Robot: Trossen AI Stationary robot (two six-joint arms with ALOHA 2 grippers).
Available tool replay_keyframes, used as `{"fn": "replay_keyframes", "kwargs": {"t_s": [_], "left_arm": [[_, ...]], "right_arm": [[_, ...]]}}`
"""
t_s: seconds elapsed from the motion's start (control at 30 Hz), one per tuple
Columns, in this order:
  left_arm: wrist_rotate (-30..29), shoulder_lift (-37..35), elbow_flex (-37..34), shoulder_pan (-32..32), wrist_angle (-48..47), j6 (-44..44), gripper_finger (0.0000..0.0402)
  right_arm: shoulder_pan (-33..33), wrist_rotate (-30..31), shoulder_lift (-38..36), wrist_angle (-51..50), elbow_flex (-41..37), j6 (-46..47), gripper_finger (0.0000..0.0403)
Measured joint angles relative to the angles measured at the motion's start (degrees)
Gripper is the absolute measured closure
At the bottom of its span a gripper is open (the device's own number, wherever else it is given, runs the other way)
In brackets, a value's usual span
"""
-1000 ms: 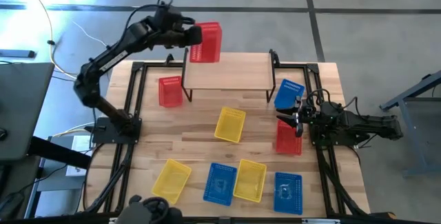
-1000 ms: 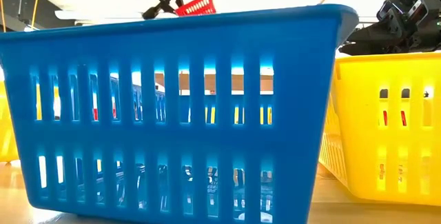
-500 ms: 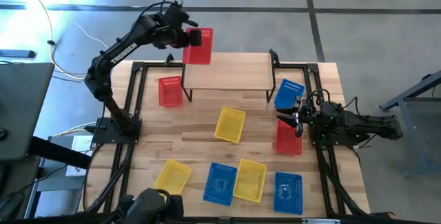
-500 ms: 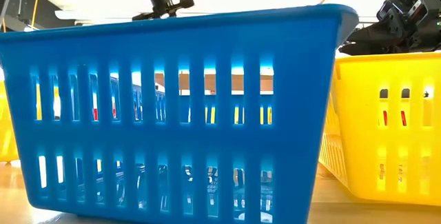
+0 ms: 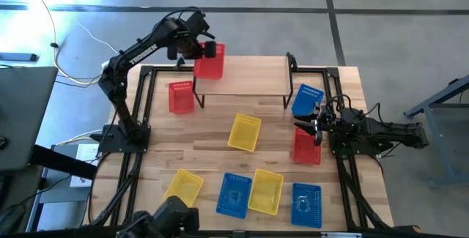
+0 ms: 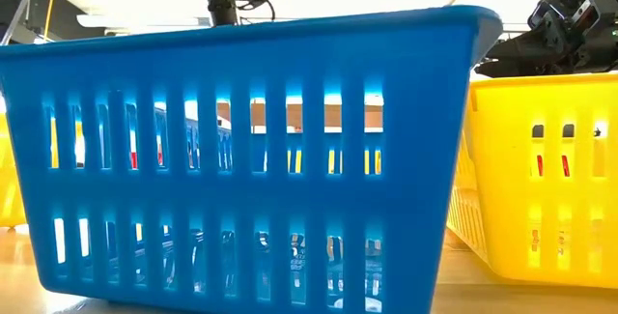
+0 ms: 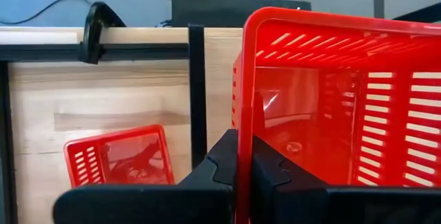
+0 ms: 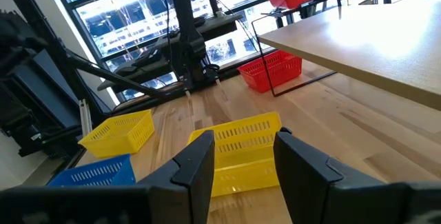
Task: Stack baskets on shelf by color
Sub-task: Put the bottom left red bin on the shelf
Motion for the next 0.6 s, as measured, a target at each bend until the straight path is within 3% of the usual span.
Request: {"fn": "replay_keyframes", "kwargs": {"t_s": [0.6], "left_arm": [[-0.4, 4.2, 0.0, -1.7, 0.2, -2.4, 0.0401]], "right_arm": [[0.0, 0.0, 0.0, 0.0, 0.0, 0.0, 0.0268]]}}
